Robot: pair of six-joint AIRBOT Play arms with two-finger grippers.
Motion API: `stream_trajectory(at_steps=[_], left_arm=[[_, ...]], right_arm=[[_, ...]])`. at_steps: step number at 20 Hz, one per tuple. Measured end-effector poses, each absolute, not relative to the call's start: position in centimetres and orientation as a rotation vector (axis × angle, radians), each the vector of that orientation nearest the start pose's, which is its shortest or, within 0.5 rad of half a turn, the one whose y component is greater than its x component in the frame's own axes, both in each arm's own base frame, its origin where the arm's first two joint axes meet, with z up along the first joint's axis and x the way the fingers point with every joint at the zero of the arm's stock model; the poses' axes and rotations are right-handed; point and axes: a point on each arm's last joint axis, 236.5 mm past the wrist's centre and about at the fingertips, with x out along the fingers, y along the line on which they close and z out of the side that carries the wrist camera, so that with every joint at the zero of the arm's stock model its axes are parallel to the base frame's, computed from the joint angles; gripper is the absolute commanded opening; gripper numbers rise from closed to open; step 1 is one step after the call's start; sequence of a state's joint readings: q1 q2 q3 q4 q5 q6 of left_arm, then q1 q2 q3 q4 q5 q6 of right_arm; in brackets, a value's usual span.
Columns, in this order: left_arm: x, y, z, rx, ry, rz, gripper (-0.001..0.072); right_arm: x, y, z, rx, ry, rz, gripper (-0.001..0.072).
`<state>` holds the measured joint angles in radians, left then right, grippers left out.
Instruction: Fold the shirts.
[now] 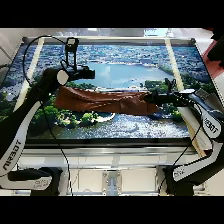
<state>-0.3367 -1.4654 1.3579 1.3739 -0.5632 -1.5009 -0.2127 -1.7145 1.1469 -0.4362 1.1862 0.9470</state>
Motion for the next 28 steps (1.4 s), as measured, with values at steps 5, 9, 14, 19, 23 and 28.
stream_trajectory(at_steps=[5, 9, 14, 19, 23, 28], left_arm=[[49.0, -22.4, 0.2, -0.063, 0.925, -0.418, 0.0013], [46.9, -26.2, -3.3, -0.047, 1.017, -0.519, 0.0012], [46.6, -31.0, -5.7, -0.003, 1.058, -0.602, 0.0012], [46.4, -34.1, -7.5, 0.029, 1.112, -0.654, 0.0012], [45.5, -34.8, -9.0, 0.041, 1.166, -0.669, 0.0013], [45.3, -35.0, -9.7, 0.046, 1.185, -0.674, 0.0014]], right_arm=[[44.5, 11.2, -1.5, 0.833, 1.183, 0.684, 0.0028], [43.9, 10.5, 0.0, 0.751, 1.266, 0.684, 0.0028], [43.1, 10.4, 2.4, 0.566, 1.356, 0.676, 0.0027], [43.4, 12.0, 4.9, 0.406, 1.355, 0.671, 0.0027], [43.8, 14.5, 7.1, 0.33, 1.321, 0.693, 0.0027], [43.9, 18.4, 9.9, 0.27, 1.266, 0.738, 0.0027]])
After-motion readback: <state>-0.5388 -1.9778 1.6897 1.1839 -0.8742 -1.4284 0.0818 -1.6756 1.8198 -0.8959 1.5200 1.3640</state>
